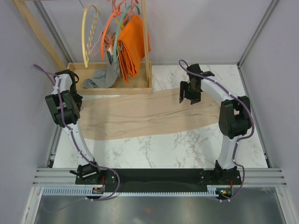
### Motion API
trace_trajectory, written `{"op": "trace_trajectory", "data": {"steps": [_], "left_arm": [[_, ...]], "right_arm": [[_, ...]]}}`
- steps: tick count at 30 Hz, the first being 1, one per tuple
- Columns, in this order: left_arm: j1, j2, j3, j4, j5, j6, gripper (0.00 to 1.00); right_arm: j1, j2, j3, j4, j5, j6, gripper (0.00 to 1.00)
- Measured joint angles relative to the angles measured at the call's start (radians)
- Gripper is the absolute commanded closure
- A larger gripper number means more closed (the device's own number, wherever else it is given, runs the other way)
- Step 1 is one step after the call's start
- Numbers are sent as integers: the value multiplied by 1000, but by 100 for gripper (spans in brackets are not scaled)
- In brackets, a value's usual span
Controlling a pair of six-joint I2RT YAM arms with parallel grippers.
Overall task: Place the trousers on the hanger
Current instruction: Flatten out the trousers at the center of the board.
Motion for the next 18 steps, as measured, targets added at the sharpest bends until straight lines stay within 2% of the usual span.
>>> {"op": "trace_trajectory", "data": {"steps": [6,9,13,18], "left_arm": [[8,5,110,8,-52,36,74],[1,-12,92,24,-40,34,71],[-27,-132,-106,74,8,31,66],[-111,-437,-398,150,124,26,66]], "right_arm": [[-64,-120,-93,-39,202,-10,30],[-113,-159,-157,-63,304,-8,34],[-201,-212,-229,-92,399,2,37],[-334,-214,-280,-72,438,17,41]]}}
